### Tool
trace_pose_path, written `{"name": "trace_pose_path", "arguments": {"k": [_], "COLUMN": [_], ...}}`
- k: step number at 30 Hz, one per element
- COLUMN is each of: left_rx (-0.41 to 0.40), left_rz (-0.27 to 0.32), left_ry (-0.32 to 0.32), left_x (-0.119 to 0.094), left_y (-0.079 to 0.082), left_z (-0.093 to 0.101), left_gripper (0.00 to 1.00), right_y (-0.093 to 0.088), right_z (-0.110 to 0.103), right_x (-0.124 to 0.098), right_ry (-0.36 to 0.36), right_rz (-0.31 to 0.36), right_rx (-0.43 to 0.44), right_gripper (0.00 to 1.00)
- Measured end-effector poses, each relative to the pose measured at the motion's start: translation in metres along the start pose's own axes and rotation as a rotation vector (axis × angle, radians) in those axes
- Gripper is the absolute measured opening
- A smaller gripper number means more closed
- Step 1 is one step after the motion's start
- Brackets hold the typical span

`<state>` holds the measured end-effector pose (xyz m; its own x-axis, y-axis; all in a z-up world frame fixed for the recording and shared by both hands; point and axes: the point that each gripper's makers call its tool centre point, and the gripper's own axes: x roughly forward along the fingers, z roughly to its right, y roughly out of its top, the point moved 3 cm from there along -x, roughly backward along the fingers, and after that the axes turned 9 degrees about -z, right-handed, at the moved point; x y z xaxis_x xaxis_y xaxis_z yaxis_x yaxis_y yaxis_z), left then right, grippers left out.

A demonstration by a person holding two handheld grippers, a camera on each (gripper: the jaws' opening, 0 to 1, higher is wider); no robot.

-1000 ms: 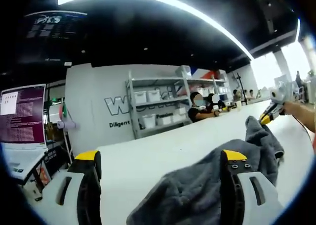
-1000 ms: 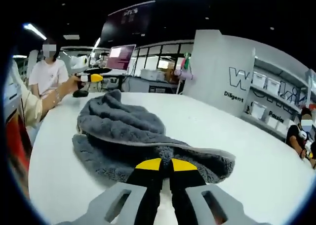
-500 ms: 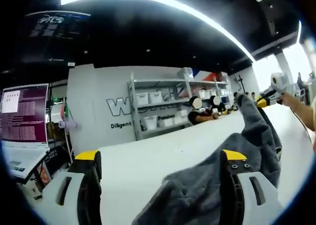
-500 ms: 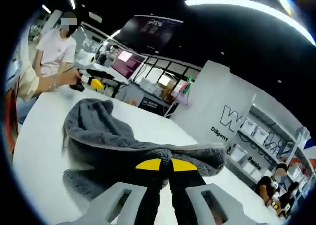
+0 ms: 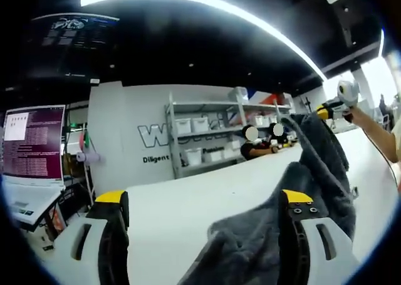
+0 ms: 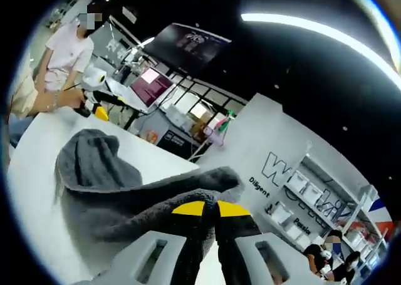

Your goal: Fold the towel on the table until its edges align and the towel forms a compact rectangular stack.

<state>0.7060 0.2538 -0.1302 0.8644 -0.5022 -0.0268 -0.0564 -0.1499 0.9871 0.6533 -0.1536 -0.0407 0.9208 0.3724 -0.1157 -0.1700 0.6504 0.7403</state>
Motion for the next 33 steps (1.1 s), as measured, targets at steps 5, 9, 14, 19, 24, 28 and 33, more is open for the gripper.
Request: {"name": "trace_pose_path", "arguments": {"k": [5,9,14,19,24,28,33], "left_rx": [-0.006,-0.004,-0.006,-0.011,-0.013,-0.014,-0.014], "left_rz": [0.004,0.004,0.001,0.000,0.003,0.006,0.003], "left_ry": [0.004,0.004,0.006,0.010,0.014,0.015,0.015], "left_x": [-0.001,0.000,0.000,-0.001,-0.002,-0.002,-0.002], "left_y": [0.000,0.000,-0.001,-0.002,-0.001,-0.001,-0.001], "left_z": [-0.002,-0.002,-0.003,-0.005,-0.006,-0.007,-0.007], "left_gripper": [0.97,0.97,0.97,0.97,0.97,0.97,0.97], "right_y": [0.004,0.005,0.002,-0.019,-0.067,-0.107,-0.158], "right_z": [0.016,0.025,0.033,0.038,0.035,0.028,0.011], "right_x": [0.005,0.012,0.025,0.043,0.052,0.058,0.057], "right_ry": [-0.071,-0.103,-0.114,-0.087,-0.020,0.031,0.118], "right_rz": [0.003,0.011,0.020,-0.011,-0.125,-0.210,-0.366], "right_rx": [-0.050,-0.101,-0.139,-0.180,-0.087,-0.019,0.009], "right_gripper": [0.01,0.01,0.01,0.01,0.01,0.01,0.01]}}
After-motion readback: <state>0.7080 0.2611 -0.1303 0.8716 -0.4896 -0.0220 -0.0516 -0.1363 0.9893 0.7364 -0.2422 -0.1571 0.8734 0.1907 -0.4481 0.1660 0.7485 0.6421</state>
